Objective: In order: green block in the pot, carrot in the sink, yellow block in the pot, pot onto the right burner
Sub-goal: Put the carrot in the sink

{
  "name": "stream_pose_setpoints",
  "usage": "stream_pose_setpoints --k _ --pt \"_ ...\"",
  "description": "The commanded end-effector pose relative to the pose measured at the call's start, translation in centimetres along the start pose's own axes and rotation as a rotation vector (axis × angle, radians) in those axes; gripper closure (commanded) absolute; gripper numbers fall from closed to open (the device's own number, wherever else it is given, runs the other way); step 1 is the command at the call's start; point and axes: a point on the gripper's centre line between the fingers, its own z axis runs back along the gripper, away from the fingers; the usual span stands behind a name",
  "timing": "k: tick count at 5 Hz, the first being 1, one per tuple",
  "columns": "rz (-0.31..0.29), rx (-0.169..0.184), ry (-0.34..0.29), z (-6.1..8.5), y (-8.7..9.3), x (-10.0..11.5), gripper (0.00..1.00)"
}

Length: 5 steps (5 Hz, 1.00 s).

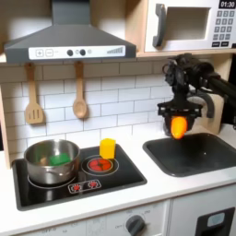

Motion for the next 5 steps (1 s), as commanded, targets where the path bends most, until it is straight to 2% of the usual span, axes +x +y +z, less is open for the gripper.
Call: stream_pose_setpoints --k 1,2,3,4,5 --pt "-0.054 -0.018 0.063 0.2 -1.1 0.9 1.0" --pt "-0.058 -0.02 0.084 0.3 -0.9 0.9 0.08" --pt "-0.059 -0.02 0.089 0.4 -0.7 1.1 0.0" --pt "-0.033 -0.015 0.07 0.7 -0.3 0.9 0.0" --pt "0.042 -0.016 0.059 0.9 0.8 0.2 0.0"
